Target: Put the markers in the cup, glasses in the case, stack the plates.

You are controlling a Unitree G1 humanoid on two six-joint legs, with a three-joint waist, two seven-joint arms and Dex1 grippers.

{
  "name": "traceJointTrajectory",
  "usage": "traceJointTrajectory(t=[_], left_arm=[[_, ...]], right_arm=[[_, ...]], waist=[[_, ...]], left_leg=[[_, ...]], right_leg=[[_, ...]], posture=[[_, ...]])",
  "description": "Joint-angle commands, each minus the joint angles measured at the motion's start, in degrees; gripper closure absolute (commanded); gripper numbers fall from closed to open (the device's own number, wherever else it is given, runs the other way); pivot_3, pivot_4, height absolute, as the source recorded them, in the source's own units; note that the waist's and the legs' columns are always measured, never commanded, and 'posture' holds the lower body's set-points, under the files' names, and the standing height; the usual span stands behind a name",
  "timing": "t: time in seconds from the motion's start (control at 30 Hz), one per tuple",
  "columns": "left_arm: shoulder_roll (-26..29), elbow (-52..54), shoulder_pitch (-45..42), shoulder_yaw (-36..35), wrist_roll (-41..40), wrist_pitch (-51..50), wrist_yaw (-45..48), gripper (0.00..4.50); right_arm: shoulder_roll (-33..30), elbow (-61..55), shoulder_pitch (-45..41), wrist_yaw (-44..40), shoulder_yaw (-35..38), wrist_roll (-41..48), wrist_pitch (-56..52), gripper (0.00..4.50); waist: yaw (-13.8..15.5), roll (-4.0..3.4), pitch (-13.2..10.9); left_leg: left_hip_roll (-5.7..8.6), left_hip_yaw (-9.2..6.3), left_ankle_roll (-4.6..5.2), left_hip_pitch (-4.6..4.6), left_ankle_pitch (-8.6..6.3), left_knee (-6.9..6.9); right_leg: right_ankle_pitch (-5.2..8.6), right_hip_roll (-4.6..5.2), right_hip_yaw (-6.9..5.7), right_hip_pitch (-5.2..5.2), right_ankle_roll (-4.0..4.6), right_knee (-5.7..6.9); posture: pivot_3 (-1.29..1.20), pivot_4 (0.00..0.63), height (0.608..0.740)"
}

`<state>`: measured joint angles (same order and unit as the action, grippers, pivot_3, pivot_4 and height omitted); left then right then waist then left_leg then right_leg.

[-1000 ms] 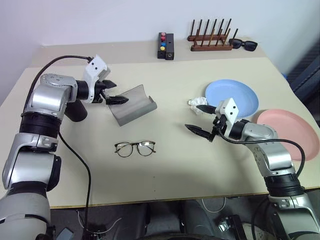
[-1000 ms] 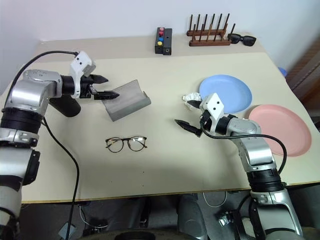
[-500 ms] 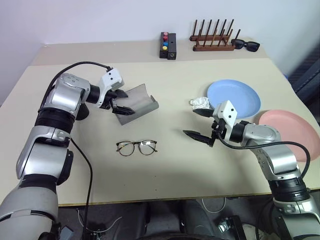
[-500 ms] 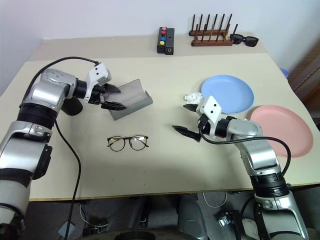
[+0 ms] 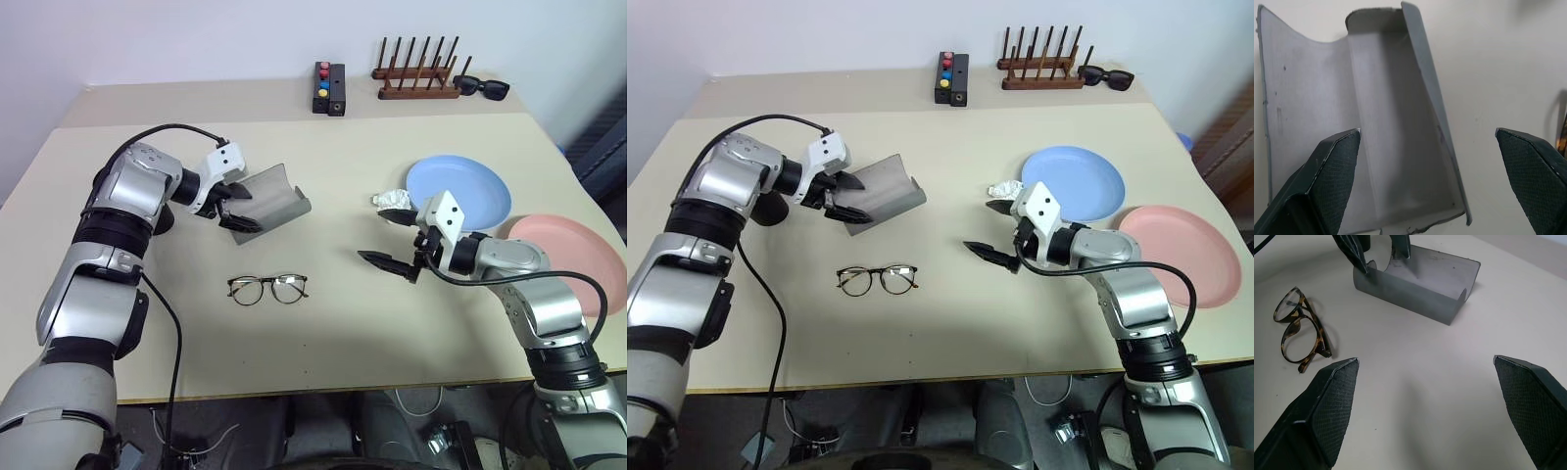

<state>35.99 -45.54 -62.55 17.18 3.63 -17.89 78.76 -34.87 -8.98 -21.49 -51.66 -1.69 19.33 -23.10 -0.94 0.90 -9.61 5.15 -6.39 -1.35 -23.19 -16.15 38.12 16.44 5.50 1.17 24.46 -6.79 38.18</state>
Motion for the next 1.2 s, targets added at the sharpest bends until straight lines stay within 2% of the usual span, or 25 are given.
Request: traceJointTrajectory(t=[0.03,0.4,0.5,0.7,0.97,1.2], left_arm=[[1.0,-0.8,-1.3,-0.2,1.3,1.2,0.0,0.01],[-1.0,-2.1,-1.4,0.1,3.3,2.9,0.3,0.01],[-1.8,-1.9,-1.4,0.2,3.6,3.0,0.4,0.75],[-2.2,-1.6,-0.9,0.3,4.1,3.3,0.8,3.68],[-1.8,-1.1,-0.5,0.0,4.3,4.7,1.7,3.68],[-0.2,0.9,2.0,-1.9,1.9,12.5,4.8,3.68]], right_arm=[[0.0,-2.0,-1.2,0.2,0.8,0.6,0.5,0.0],[-0.4,-1.0,-0.5,0.0,1.4,0.4,2.1,0.0],[-0.4,-1.2,-0.2,0.3,1.4,0.2,2.3,0.0],[-0.4,-1.9,1.1,1.0,1.7,0.2,2.6,0.0],[-0.5,-1.1,2.1,1.1,1.8,-0.1,4.1,0.0],[-0.4,0.3,1.9,0.8,1.6,-0.4,5.5,0.0]], waist=[[0.0,0.0,0.0],[0.0,0.0,0.0],[0.0,0.0,0.0],[0.0,0.0,0.0],[0.0,0.0,0.0],[0.0,0.0,0.0]], left_leg=[[0.0,-0.01,0.0,0.0,0.0,0.0],[0.01,-0.01,0.0,-0.01,0.0,0.02],[0.01,-0.01,0.0,-0.02,0.0,0.02],[0.01,-0.01,0.0,-0.02,0.0,0.02],[0.01,-0.01,0.0,-0.02,0.0,0.04],[0.0,-0.01,0.0,-0.02,0.0,0.04]], right_leg=[[0.0,0.0,-0.01,0.0,0.0,0.0],[0.0,0.01,-0.02,0.0,0.0,0.01],[0.0,0.01,-0.02,0.0,0.0,0.01],[0.0,0.0,-0.03,0.01,0.0,0.01],[0.0,0.01,-0.03,0.01,0.0,0.02],[0.0,0.01,-0.03,0.01,0.0,0.02]], posture=[[0.0,0.15,0.74],[0.0,0.15,0.74],[0.0,0.15,0.74],[0.0,0.15,0.74],[0.0,0.15,0.74],[0.0,0.15,0.74]])
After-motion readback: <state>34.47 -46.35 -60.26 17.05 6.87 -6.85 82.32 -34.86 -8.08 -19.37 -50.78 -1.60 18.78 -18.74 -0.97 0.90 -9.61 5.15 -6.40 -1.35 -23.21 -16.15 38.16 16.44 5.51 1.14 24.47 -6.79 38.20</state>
